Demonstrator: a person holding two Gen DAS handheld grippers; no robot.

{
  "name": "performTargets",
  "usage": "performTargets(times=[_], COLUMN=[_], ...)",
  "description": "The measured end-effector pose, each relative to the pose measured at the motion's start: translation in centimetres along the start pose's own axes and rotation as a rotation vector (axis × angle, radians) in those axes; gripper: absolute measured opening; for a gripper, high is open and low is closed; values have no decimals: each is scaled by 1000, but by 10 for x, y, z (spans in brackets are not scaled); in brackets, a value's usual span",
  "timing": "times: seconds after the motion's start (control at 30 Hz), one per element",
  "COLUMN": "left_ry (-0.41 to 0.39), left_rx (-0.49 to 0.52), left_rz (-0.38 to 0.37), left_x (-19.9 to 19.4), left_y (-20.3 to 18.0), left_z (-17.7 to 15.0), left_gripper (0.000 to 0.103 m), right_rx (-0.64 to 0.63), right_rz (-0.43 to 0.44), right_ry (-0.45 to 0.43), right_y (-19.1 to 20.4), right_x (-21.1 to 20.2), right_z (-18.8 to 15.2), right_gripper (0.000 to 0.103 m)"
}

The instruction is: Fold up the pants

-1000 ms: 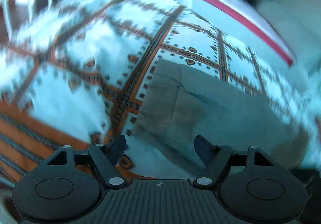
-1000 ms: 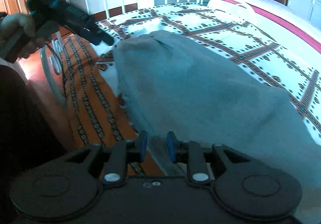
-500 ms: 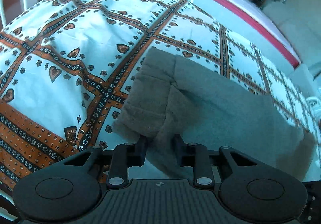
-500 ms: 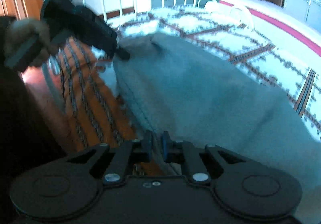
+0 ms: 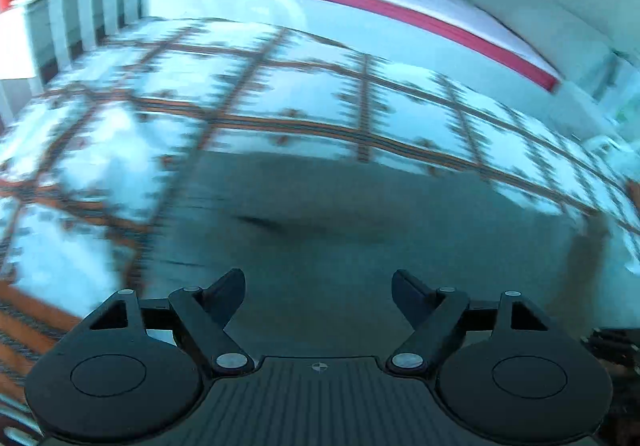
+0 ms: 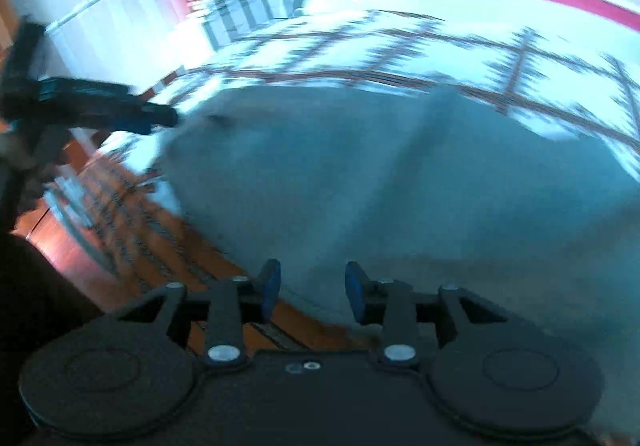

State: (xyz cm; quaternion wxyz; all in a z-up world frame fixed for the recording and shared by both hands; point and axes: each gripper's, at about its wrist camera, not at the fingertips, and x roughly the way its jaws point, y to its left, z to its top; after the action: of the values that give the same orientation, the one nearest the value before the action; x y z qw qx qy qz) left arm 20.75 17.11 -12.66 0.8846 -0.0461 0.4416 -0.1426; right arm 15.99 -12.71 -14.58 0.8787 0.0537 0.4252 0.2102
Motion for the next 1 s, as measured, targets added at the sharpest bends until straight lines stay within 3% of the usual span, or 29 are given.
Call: performTargets(times=[0.13, 0.23, 0.4, 0.5, 0.7, 0.77, 0.83, 0.9, 0.93, 1.0], left_ry=[57, 99, 166, 156, 145, 144, 143, 141, 141, 142], left_rx=[38, 80, 116, 182, 150, 153, 163, 163, 161, 162], left_rz=[-112, -152, -130, -95, -94, -98, -100, -104, -106, -108], left_x=[19, 40, 72, 75, 81, 80, 84, 84, 85, 84], left_y=[-55, -93, -132, -151, -150, -149, -152, -151, -151, -150], left_z=[-11, -27, -54, -66, -63, -65, -65, -65, -64, -64], left_gripper=[80, 80, 80, 80, 80, 80, 80, 80, 80, 80], right_rx=[158, 269, 459, 545, 800, 876, 975, 1112, 1185, 1243], right_rz=[-62, -93, -106, -112, -11, 11, 43, 84, 79, 67], right_ry=[-12, -35, -73, -109, -196, -235, -271, -340, -354, -351], right_y=[-46, -74, -111, -128, -159, -169, -177, -185, -188, -189], right_x=[-32, -50, -59, -62, -57, -53, -48, -46, -44, -43], right_z=[-20, -33, -48, -51, -55, -59, -67, -82, -92, -106], right_gripper=[30, 30, 26, 23, 20, 7, 5, 8, 20, 17])
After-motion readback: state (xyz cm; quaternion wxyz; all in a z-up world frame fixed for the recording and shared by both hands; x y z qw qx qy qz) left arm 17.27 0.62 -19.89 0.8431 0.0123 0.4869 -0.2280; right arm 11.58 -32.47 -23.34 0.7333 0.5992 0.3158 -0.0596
